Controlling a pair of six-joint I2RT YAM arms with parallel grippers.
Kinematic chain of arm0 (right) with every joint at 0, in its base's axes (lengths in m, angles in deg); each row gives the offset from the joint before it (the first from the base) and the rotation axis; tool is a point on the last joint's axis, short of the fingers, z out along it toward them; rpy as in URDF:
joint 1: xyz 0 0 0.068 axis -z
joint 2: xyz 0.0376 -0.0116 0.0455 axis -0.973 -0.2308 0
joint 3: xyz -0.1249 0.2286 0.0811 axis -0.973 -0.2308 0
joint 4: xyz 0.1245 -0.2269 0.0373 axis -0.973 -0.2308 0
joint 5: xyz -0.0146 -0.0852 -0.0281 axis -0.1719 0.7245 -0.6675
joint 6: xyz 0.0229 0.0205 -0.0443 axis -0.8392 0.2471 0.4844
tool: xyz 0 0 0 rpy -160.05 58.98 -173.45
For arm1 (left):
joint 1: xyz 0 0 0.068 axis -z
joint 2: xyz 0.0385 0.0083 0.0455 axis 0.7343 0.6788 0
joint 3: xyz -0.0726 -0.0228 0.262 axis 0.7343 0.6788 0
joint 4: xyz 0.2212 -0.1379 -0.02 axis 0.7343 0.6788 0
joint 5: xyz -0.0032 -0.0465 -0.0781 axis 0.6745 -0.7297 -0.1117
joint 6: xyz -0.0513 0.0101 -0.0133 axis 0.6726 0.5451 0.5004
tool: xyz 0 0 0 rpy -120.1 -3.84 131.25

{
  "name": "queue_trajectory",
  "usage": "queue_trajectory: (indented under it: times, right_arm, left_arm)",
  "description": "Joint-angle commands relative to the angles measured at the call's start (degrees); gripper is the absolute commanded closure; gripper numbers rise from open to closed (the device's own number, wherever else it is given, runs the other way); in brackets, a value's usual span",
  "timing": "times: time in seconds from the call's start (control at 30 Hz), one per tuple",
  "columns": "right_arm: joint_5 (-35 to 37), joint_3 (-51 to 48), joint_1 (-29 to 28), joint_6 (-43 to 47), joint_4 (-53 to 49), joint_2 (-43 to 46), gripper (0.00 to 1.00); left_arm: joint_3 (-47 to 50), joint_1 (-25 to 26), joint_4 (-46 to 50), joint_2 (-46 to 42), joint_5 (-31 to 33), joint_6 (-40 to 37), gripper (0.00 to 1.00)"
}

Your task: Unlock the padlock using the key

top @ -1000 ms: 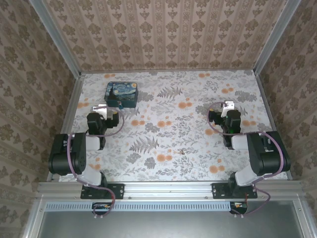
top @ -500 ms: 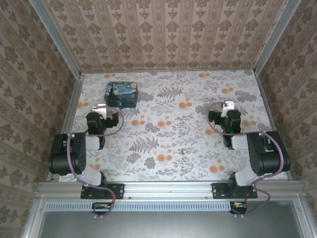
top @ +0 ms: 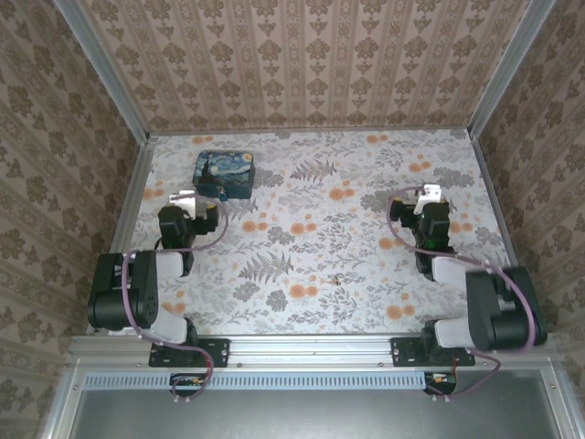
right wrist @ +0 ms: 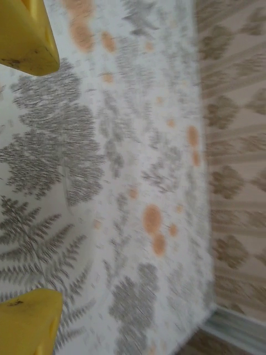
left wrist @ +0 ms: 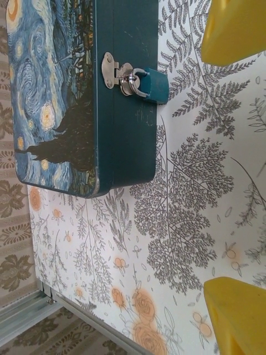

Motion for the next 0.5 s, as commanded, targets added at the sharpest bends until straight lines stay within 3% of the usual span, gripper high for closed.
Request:
queue_trajectory:
  times: [0.0,0.2,0.33,0.47]
  right_arm:
    - [2.18,1.33,0.50,-7.15,-8.97,10.22,0.01]
    - [-11.85,3.99,2.91,-20.37,-13.44,18.40,0.01]
    - [-23.73,8.82,2.59,-24.35,-14.54,12.66,0.01]
    - [-25.22,13.22,0.68,-25.38,-16.94,4.45,0.01]
  left_arm:
    - [-4.27,0.30,9.68,-5.36,1.76,0.13,0.00]
    - [-11.64,-3.89,18.75,-9.61,2.43,11.25,0.01]
    - [-23.94,-8.14,30.38,-3.39,-2.79,17.31,0.00]
    - [-37.78,-10.88,40.27,7.37,-9.18,19.75,0.00]
